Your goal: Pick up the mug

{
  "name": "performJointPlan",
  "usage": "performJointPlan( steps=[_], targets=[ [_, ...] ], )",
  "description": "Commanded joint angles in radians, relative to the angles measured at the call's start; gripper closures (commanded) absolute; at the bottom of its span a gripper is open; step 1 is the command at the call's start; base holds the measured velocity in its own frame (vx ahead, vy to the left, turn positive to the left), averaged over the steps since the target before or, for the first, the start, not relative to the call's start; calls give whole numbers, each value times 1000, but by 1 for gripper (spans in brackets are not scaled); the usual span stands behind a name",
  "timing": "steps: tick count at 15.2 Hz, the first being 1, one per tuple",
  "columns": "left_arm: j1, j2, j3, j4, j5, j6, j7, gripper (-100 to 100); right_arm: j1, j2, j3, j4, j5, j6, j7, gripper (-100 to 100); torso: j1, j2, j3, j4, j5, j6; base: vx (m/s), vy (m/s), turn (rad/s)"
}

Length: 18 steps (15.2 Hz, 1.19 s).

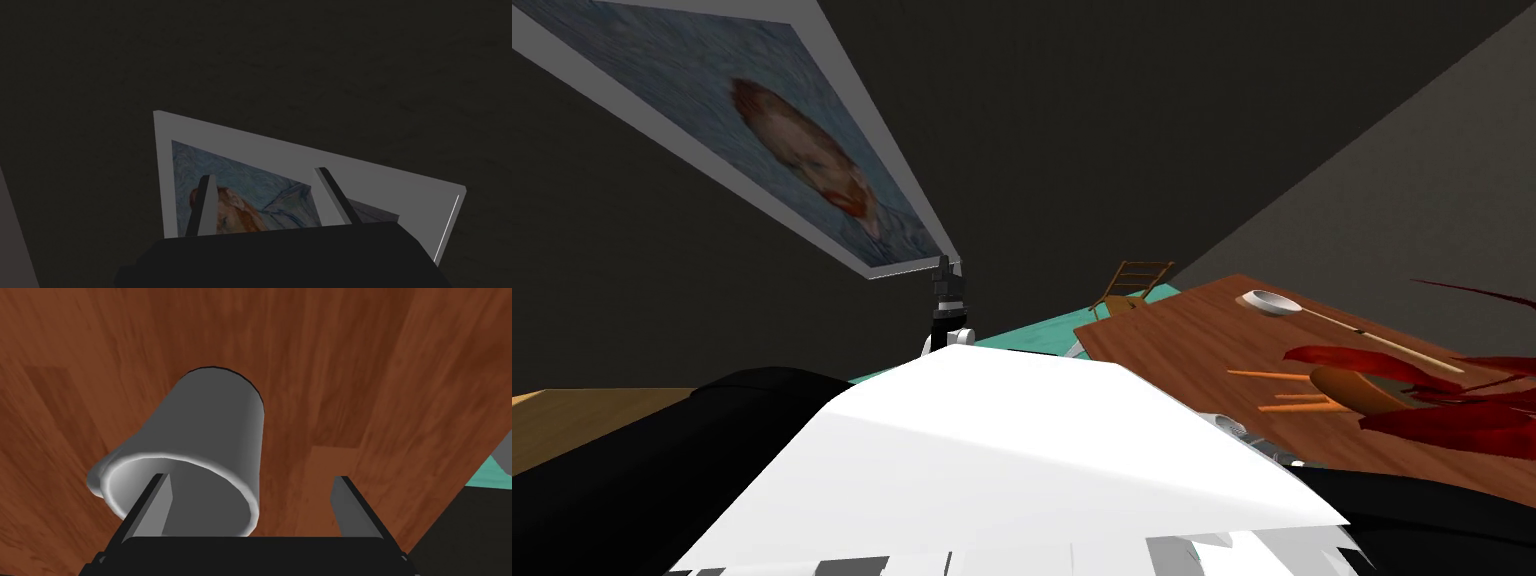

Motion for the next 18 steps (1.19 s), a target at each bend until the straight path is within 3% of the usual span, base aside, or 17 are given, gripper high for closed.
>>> performJointPlan(
  steps=[1,3,6,7,12,13,14,18],
  targets=[
    [0,0,0,0,0,0,0,0,21,-7,42,39,34,-12,8,-100,0,0,0,0,0,0,176,31,176],
    [0,0,0,0,0,0,0,0,21,-7,42,39,34,-12,8,-100,0,-2,-1,0,0,1,124,25,36],
    [0,0,0,0,0,0,0,0,36,-13,90,83,72,-28,13,-100,0,4,2,1,0,0,74,23,93],
    [0,0,0,0,0,0,0,0,29,-6,66,82,55,-34,22,-100,0,3,2,1,0,0,61,4,47],
    [0,0,0,0,0,0,0,0,14,73,83,106,68,9,37,-100,-5,11,6,2,-1,1,-16,-46,69],
    [0,0,0,0,0,0,0,0,21,51,79,95,64,-2,32,-100,-6,12,7,3,-1,1,-11,-35,28],
    [0,0,0,0,0,0,0,0,22,53,79,94,64,2,32,100,-5,11,6,3,-1,1,-4,-13,3],
    [0,0,0,0,0,0,0,0,24,52,80,97,64,5,30,100,-4,11,7,4,-3,0,-2,-3,-6]
  ],
)
